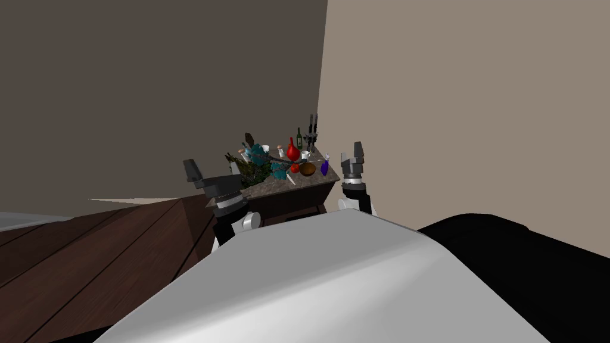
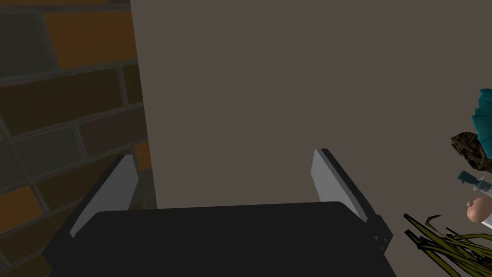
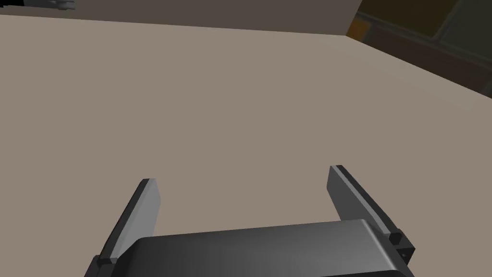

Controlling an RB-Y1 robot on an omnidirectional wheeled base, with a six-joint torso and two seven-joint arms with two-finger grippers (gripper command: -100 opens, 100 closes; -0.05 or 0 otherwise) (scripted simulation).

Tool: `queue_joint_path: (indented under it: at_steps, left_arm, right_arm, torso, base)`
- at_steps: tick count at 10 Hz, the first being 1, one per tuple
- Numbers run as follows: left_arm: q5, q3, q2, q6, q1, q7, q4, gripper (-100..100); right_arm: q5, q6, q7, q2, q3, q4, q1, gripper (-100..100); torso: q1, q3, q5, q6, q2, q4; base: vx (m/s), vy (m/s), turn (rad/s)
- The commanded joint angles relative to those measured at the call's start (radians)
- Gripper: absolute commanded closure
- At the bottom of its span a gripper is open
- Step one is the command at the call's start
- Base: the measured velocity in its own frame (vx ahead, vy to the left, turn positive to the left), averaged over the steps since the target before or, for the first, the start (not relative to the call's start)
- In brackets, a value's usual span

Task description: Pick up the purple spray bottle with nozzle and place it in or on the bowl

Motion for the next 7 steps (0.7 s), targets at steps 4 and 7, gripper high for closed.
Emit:
queue_joint_path:
  at_steps: [4, 7]
  left_arm:
    - [0.0, 0.0, 0.0, 0.0, 0.0, 0.0, 0.0, 0]
    - [0.0, 0.0, 0.0, 0.0, 0.0, 0.0, 0.0, 0]
  right_arm:
    - [-0.051, 0.042, -0.065, -0.089, -0.007, 0.036, -0.026, -100]
    - [-0.104, 0.085, -0.133, -0.126, -0.014, 0.069, -0.052, -100]
  torso:
    - [0.0, 0.0, 0.0, 0.0, 0.0, 0.0]
    - [0.001, 0.0, 0.0, 0.0, 0.0, 0.0]
  base:
    - [-0.001, 0.01, -0.012]
    - [0.001, 0.016, -0.018]
